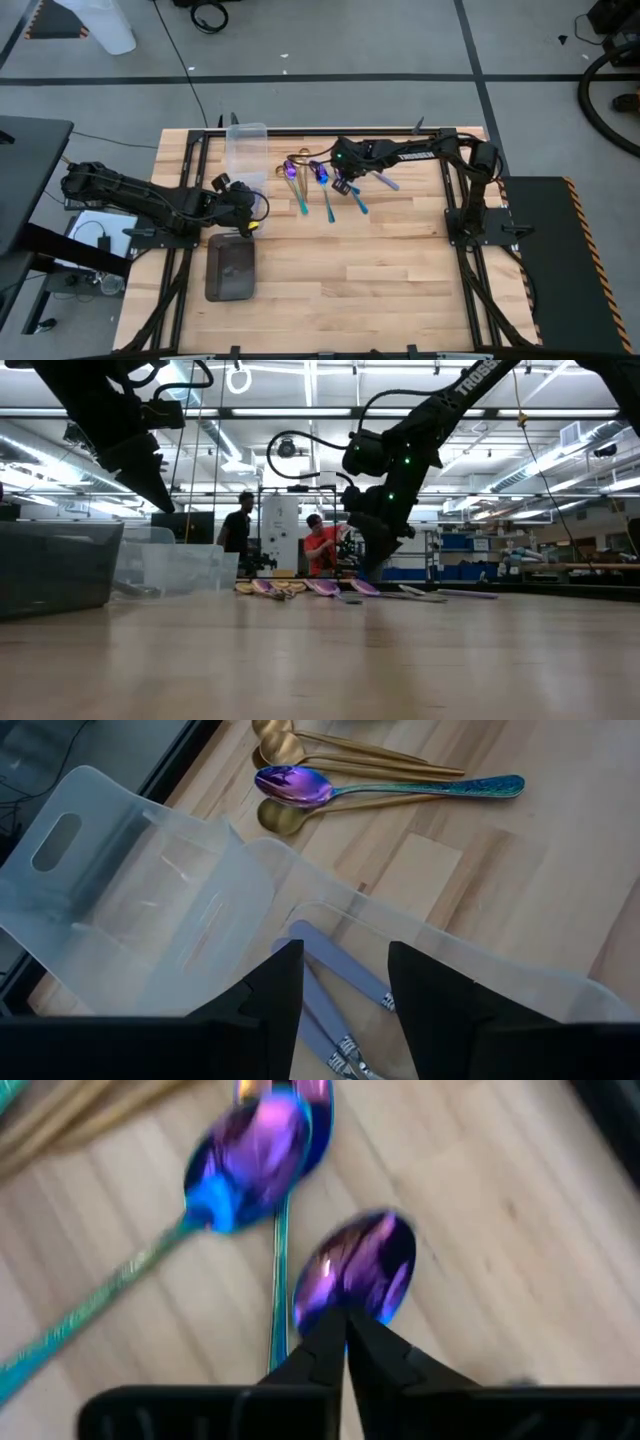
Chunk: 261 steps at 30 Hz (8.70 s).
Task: Sort silverware by color (type)
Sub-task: Put the purple spoon into the top transparent bin
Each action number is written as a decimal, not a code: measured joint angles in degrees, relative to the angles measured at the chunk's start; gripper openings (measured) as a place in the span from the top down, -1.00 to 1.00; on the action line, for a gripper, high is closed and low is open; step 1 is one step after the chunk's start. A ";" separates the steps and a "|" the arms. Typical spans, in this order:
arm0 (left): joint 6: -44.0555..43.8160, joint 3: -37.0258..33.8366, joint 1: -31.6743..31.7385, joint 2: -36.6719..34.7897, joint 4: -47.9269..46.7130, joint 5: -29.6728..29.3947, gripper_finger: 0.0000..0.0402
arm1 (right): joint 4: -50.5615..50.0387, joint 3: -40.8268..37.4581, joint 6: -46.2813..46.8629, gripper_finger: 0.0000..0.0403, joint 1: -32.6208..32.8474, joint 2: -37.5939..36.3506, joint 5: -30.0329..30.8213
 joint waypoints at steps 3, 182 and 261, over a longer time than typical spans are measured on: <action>-0.15 0.00 0.00 0.00 0.11 0.00 0.22 | 2.71 -0.02 -1.66 0.67 -1.97 0.67 -4.44; 32.87 25.88 65.96 34.29 -5.87 40.13 0.93 | 28.62 -9.75 -7.50 0.19 21.48 -16.30 8.31; 24.14 4.04 17.98 2.01 15.64 20.87 0.50 | 36.99 -14.40 17.98 0.49 15.93 7.39 13.39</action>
